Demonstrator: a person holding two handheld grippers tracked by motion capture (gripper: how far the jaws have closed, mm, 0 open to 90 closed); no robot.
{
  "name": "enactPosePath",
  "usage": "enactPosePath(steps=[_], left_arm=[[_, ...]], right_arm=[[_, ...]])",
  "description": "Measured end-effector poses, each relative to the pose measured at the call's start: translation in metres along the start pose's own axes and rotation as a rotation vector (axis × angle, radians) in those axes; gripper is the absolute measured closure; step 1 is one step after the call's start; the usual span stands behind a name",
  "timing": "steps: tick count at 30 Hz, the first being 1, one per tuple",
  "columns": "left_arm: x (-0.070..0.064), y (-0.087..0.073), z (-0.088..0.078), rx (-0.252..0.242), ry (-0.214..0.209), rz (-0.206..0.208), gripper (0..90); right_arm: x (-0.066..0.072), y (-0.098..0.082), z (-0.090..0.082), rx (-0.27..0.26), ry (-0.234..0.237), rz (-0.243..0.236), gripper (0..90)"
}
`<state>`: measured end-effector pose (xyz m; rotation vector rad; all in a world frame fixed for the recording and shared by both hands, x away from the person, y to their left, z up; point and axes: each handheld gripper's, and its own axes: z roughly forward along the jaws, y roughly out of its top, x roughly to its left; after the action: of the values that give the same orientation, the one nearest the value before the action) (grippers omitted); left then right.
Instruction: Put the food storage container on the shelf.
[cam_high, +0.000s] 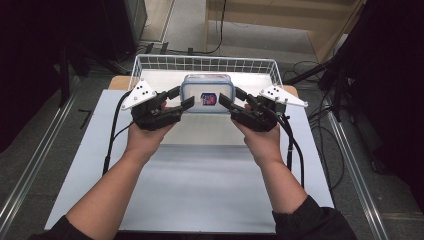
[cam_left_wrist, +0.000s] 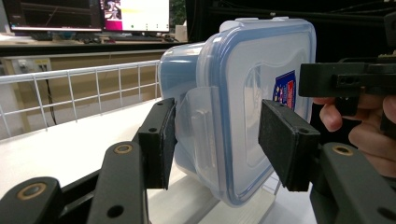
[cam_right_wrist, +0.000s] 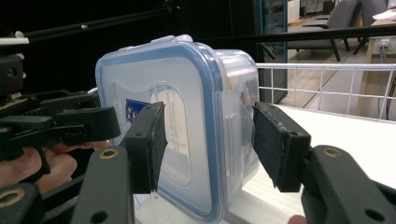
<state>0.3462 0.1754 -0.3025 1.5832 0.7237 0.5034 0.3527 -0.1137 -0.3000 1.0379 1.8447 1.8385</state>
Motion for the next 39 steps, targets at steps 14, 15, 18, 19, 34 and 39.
enactPosePath(steps=[14, 15, 18, 19, 34, 39], left_arm=[[0.017, 0.012, 0.007, 0.07, -0.051, -0.203, 48.6], [0.019, 0.014, 0.007, 0.08, -0.06, -0.223, 48.7], [0.023, 0.019, 0.007, 0.104, -0.072, -0.257, 49.3], [0.025, 0.021, 0.007, 0.106, -0.079, -0.279, 49.3], [0.042, 0.028, 0.012, 0.188, -0.13, -0.492, 51.6], [0.043, 0.032, 0.015, 0.209, -0.124, -0.531, 52.3]], right_arm=[[-0.014, 0.013, 0.007, 0.082, 0.039, 0.118, 50.4], [-0.015, 0.015, 0.007, 0.094, 0.045, 0.127, 51.0], [-0.02, 0.021, 0.008, 0.136, 0.078, 0.158, 52.6], [-0.02, 0.021, 0.008, 0.136, 0.078, 0.158, 52.6], [-0.037, 0.032, 0.013, 0.235, 0.151, 0.323, 56.6], [-0.045, 0.033, 0.016, 0.26, 0.169, 0.387, 56.8]])
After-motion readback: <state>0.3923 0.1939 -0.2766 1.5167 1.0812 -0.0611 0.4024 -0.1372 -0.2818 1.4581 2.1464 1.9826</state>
